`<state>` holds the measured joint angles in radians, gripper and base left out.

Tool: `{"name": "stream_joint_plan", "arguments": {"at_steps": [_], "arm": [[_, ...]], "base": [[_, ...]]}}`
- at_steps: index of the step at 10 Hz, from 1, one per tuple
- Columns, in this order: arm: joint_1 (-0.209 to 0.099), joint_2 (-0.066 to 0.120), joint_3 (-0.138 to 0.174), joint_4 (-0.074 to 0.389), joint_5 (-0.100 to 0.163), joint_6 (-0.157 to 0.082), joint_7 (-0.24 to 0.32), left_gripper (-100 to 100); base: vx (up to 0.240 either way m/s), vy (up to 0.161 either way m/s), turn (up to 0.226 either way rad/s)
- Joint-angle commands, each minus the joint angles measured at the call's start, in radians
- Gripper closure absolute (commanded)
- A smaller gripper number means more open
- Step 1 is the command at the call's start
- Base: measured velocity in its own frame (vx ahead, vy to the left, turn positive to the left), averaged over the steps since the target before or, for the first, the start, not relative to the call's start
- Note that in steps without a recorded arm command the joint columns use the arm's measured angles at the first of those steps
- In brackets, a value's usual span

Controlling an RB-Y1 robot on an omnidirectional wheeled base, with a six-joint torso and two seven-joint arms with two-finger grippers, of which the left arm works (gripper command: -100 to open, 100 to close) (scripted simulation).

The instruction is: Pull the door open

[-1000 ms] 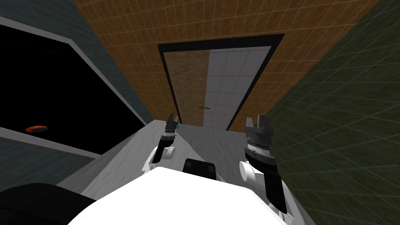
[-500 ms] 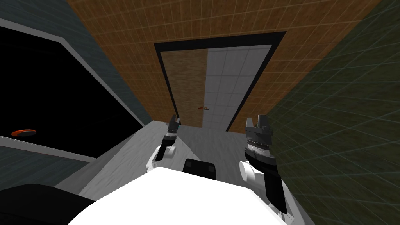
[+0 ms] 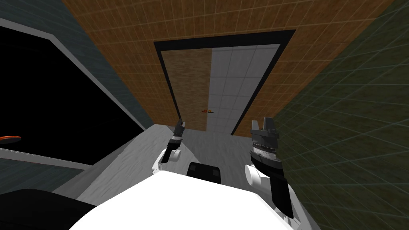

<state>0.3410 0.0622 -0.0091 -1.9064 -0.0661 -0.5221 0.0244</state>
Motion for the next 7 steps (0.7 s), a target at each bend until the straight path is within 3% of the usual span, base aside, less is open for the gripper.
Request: {"name": "stream_joint_plan", "arguments": {"at_steps": [1, 7], "arm": [[-0.019, 0.009, 0.001, 0.044, 0.007, -0.011, 0.005, -100], [-0.073, 0.036, -0.003, 0.191, 0.031, -0.049, 0.020, -100]], "base": [[0.093, -0.040, -0.007], [0.098, -0.022, -0.013]]}}
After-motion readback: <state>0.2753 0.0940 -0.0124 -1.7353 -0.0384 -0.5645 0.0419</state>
